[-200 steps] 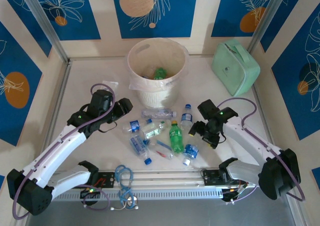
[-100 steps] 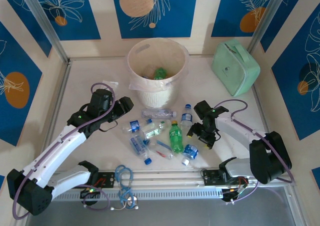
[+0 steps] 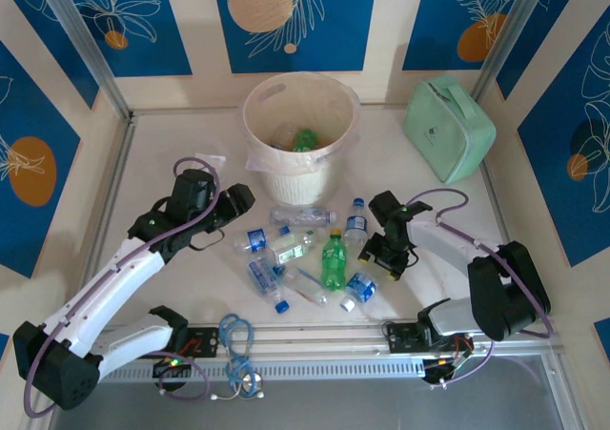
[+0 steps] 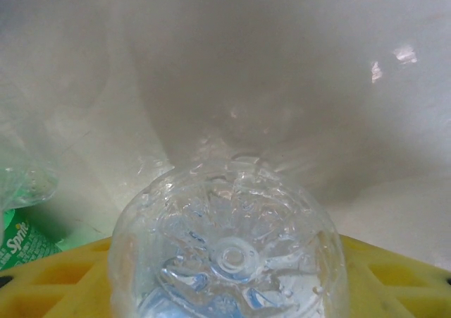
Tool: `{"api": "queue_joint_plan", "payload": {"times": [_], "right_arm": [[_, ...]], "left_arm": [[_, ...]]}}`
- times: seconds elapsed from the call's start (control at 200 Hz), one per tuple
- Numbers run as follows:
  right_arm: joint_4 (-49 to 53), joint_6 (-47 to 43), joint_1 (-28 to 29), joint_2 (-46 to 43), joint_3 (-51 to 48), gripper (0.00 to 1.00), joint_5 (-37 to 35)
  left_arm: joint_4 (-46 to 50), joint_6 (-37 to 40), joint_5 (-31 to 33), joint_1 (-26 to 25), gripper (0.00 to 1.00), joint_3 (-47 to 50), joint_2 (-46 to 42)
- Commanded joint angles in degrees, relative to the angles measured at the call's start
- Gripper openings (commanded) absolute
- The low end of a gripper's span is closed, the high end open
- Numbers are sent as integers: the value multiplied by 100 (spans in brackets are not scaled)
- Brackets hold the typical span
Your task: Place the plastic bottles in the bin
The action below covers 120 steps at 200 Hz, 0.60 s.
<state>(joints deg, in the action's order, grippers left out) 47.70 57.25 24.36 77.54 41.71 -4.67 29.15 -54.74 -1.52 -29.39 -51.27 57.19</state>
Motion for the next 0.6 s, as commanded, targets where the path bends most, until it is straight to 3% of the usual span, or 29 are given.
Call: {"api": "queue_joint_plan", "payload": {"times": [0.0,0.315,0.595], "right_arm": [[311,-13,-37,-298,6,61,-171],[1312,-225,-63,-2107,839,58,-693],[771,-438,-133,-2992,2321,56,-350]], "left_arm": [[-67,102,-94,-24,75,-49,12],[21,451,-179,-23,77,-590,-6],[-1118,726,-1549,-202,77,-988,181]]}}
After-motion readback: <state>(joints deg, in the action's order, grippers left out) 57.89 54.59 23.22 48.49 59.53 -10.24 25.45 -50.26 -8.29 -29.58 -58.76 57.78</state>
